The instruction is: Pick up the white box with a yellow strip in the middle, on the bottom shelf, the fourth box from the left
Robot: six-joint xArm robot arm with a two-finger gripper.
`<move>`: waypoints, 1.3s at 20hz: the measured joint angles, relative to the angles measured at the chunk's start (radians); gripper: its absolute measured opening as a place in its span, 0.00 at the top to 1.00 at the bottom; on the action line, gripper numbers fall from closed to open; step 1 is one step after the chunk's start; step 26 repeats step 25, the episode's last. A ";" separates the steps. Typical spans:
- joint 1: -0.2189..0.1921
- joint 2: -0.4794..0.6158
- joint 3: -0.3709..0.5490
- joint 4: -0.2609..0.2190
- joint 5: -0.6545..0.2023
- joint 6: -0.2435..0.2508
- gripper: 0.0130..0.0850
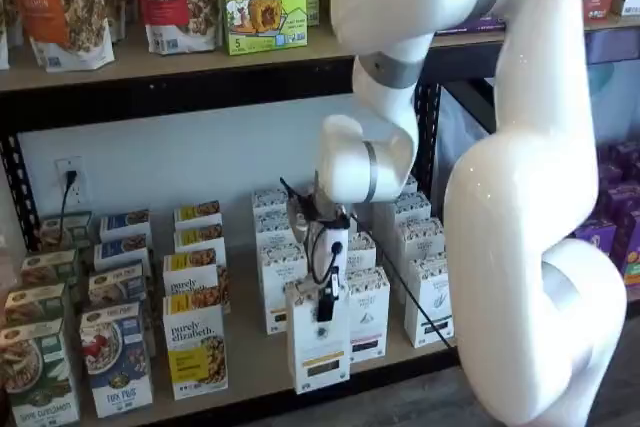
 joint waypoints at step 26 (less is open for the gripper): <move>-0.024 -0.609 0.279 -0.161 0.253 0.156 0.50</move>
